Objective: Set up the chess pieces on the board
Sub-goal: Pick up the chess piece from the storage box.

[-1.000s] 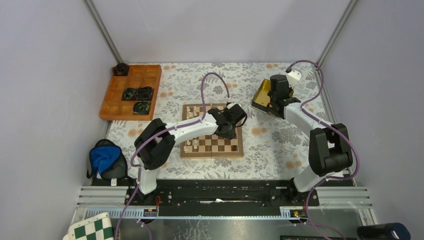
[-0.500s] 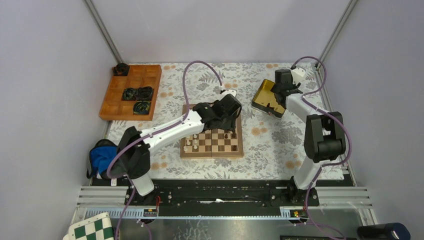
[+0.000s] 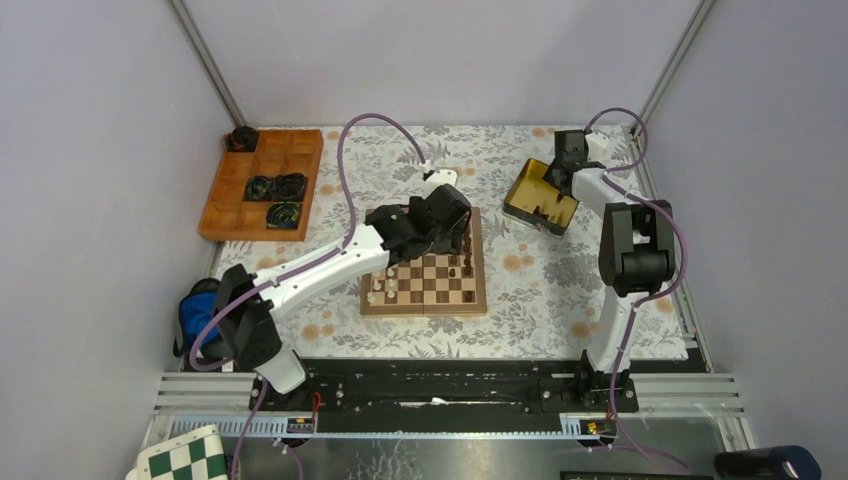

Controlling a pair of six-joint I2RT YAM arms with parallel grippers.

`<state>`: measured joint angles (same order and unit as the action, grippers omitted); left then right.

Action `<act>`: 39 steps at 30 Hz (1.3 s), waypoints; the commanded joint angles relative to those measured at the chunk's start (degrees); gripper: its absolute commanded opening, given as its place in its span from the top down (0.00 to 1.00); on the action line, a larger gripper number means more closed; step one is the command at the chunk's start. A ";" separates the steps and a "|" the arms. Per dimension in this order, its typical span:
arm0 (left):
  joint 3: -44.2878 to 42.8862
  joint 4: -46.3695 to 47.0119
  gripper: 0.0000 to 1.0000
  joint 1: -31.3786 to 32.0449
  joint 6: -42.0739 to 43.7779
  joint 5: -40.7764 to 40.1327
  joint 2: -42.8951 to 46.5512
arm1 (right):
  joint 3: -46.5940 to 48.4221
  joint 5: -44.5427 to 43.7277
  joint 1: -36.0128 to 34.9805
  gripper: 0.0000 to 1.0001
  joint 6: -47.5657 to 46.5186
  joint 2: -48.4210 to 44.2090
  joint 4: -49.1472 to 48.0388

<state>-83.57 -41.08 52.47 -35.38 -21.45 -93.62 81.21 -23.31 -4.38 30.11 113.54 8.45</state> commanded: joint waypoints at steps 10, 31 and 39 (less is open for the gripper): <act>4.99 0.30 0.32 0.22 -3.25 -4.83 7.11 | 4.29 0.77 1.20 0.46 0.66 4.24 2.78; 8.04 0.30 0.32 0.25 -3.65 -5.47 8.53 | 6.43 0.88 2.00 0.67 -1.30 7.61 2.58; 8.94 0.30 0.32 0.19 -3.56 -5.76 9.49 | 7.40 0.54 2.18 0.68 -2.49 8.38 2.16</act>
<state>-75.35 -41.19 52.47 -38.11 -24.99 -86.15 85.54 -22.79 -2.59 28.95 121.27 11.33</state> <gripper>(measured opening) 0.677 0.324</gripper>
